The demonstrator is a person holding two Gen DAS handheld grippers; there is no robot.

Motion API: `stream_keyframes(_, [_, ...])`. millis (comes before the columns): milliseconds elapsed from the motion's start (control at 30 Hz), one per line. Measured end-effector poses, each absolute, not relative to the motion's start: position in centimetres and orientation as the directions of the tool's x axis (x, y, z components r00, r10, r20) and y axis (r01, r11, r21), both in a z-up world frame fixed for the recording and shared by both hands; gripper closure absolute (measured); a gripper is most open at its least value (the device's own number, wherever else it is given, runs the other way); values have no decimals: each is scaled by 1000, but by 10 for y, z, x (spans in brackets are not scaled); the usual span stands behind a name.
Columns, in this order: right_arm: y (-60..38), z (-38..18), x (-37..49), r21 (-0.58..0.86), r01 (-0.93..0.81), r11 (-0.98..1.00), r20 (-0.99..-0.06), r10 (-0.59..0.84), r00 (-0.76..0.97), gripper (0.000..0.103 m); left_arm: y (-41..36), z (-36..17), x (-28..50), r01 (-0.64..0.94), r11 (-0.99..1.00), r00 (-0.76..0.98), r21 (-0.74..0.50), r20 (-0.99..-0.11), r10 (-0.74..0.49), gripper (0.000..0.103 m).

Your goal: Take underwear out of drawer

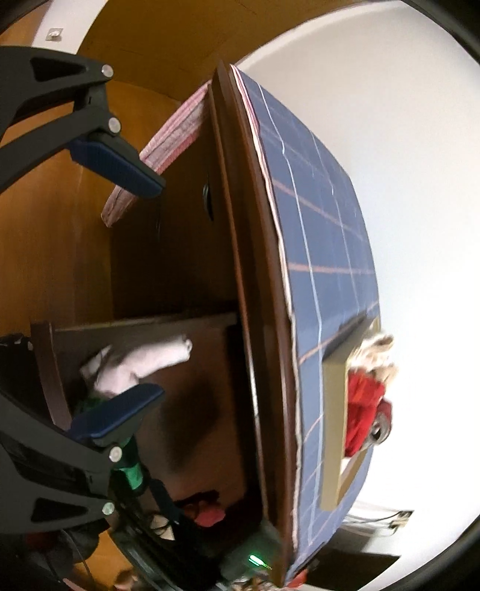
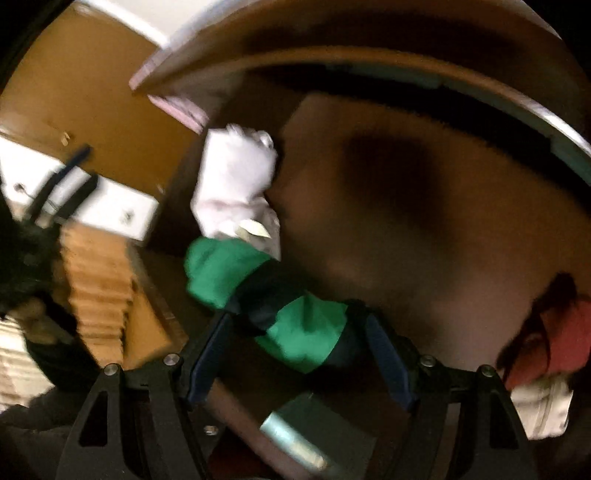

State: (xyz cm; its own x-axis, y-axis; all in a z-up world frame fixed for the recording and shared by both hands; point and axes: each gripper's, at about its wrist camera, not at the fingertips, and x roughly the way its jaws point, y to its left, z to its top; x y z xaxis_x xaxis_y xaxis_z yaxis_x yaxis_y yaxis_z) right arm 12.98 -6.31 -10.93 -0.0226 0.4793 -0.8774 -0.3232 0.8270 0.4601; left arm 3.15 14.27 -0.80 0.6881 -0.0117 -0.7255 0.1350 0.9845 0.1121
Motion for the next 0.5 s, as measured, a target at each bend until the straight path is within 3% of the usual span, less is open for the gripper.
stream_keyframes(267, [-47,-143,147,442,-358,823,-897,407,-172,31,155,-18,47,119,993,647,5,-759,-74,1])
stream_keyframes(400, [-49,-140,139,430,-385,816,-903,390,-181,51,149,-26,53,128,992,619,-13,-780,-90,1])
stream_keyframes(500, [-58,-132,135,311,-396,864,-950,298,-95,69,140,-30,58,147,989,599,-34,-792,-116,1])
